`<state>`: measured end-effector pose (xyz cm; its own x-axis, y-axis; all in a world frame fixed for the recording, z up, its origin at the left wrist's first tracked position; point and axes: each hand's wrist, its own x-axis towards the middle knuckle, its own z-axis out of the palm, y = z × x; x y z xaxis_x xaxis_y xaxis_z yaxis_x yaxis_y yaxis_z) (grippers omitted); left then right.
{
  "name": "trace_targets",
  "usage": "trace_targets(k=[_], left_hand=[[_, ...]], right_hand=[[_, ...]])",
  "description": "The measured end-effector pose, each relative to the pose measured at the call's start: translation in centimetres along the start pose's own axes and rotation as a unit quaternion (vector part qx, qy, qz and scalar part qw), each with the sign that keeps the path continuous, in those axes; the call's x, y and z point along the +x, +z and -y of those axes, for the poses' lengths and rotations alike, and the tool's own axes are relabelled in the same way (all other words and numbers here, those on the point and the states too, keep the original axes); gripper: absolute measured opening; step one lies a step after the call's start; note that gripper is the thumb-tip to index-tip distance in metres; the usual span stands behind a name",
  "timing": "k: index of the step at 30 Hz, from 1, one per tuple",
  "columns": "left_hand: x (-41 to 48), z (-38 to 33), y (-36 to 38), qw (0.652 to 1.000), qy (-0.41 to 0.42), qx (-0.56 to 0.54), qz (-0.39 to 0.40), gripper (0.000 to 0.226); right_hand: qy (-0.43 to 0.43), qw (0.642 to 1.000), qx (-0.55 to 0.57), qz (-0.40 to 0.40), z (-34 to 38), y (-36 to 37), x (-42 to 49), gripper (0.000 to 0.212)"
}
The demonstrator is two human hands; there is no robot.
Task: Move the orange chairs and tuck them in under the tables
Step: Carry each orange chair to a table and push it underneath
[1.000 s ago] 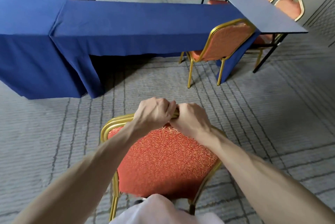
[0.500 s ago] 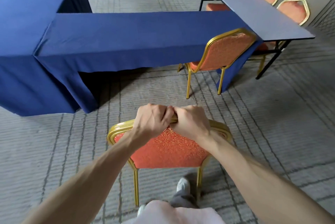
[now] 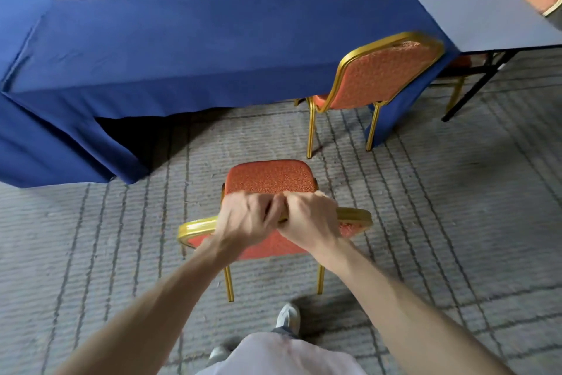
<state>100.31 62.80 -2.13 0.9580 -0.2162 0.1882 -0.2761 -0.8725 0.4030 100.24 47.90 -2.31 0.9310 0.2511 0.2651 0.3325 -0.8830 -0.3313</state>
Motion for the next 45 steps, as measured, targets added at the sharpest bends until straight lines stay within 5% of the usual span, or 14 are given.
trace_targets(k=[12,20,24,34,45], left_hand=[[11.7,3.4,-2.7,1.0,0.01,-0.015,0.012,0.051],[23.5,4.9,-3.1,0.993,-0.093,0.065,0.031,0.046],[30.3,7.2,-3.3,0.99,-0.134,0.016,0.037,0.048],[42.6,12.0,-2.9,0.997,-0.044,0.051,-0.03,0.054],[44.9,12.6,-1.0,0.995,-0.072,0.018,-0.065,0.056]], right_hand=[[-0.052,0.998,0.025,-0.021,-2.7,-0.7,12.3,0.014],[-0.021,0.999,0.019,0.043,-5.1,-0.9,23.5,0.023],[-0.017,0.998,0.004,0.058,-6.4,-0.1,30.4,0.029],[-0.046,0.997,0.013,0.055,-10.4,1.6,43.8,0.029],[-0.096,0.995,0.025,-0.024,-13.0,3.6,46.2,0.02]])
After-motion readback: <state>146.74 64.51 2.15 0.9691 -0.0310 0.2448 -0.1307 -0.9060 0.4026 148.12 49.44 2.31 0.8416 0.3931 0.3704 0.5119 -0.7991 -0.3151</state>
